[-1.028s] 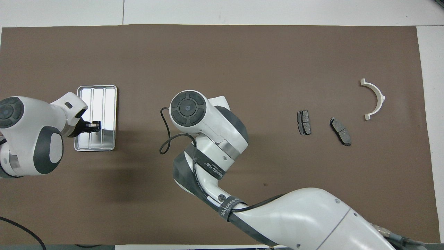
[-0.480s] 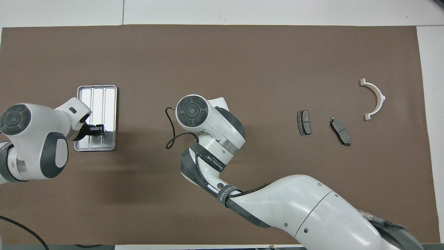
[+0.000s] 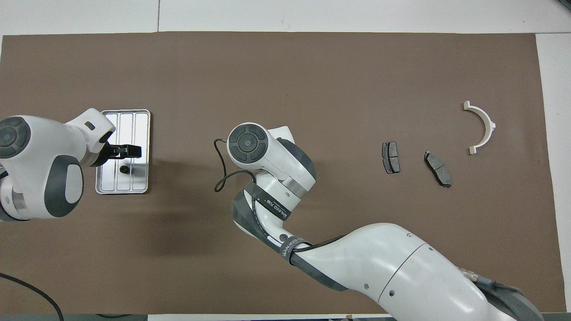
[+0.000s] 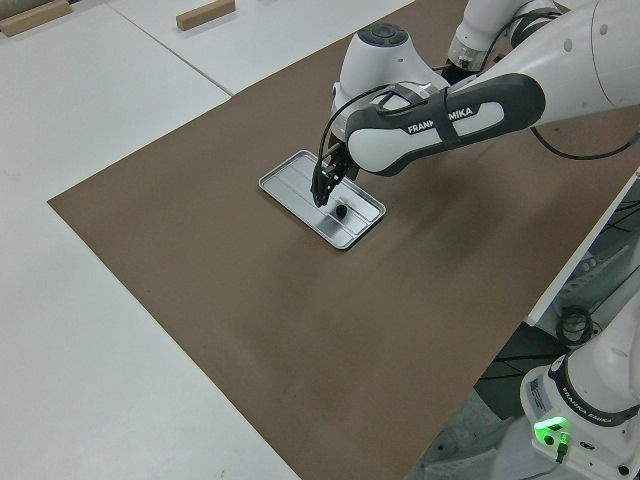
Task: Pick bearing gear from pile to tray
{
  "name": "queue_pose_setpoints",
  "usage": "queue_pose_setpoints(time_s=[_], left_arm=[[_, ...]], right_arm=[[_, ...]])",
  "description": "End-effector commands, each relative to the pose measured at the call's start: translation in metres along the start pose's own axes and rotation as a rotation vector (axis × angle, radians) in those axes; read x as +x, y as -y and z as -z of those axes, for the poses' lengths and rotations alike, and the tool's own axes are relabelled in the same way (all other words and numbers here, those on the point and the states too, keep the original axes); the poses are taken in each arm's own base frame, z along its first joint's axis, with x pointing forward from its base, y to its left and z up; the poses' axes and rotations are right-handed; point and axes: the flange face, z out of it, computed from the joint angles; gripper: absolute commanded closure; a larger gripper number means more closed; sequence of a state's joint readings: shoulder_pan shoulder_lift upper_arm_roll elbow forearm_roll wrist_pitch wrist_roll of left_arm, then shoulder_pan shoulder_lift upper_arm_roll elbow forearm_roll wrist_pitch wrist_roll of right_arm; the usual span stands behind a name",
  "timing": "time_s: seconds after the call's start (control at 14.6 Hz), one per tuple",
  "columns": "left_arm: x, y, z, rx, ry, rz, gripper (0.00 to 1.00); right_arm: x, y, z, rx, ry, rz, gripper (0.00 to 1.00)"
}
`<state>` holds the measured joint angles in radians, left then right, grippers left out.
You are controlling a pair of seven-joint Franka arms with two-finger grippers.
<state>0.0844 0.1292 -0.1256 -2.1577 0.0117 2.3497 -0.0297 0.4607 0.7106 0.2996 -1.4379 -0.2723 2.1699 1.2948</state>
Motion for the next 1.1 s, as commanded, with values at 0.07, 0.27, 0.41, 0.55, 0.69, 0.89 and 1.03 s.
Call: queue_pose_setpoints(time_s=[0.07, 0.27, 0.41, 0.55, 0.69, 0.89, 1.03], left_arm=[[0.014, -0.047, 0.024, -0.031, 0.047, 0.100, 0.00], [0.009, -0.081, 0.024, -0.029, 0.052, 0.183, 0.00], [0.004, -0.109, 0.024, -0.029, 0.051, 0.225, 0.00], [-0.005, -0.152, 0.024, -0.028, 0.043, 0.282, 0.00], [-0.014, -0.190, 0.021, -0.027, 0.045, 0.295, 0.00], [-0.011, -0.261, 0.004, -0.002, 0.042, 0.325, 0.00], [0.003, -0.297, -0.018, 0.030, -0.002, 0.380, 0.00]], right_arm=[[0.037, -0.014, 0.016, -0.001, -0.026, -0.051, 0.00], [0.074, -0.029, 0.042, 0.006, -0.030, -0.038, 0.00], [0.087, -0.043, 0.056, -0.024, -0.028, -0.010, 0.00], [0.106, -0.061, 0.063, -0.039, -0.009, 0.016, 0.00], [0.126, -0.078, 0.067, -0.046, 0.011, 0.077, 0.00], [0.160, -0.106, 0.067, -0.059, 0.028, 0.164, 0.00], [0.174, -0.122, 0.073, -0.054, 0.037, 0.244, 0.00]])
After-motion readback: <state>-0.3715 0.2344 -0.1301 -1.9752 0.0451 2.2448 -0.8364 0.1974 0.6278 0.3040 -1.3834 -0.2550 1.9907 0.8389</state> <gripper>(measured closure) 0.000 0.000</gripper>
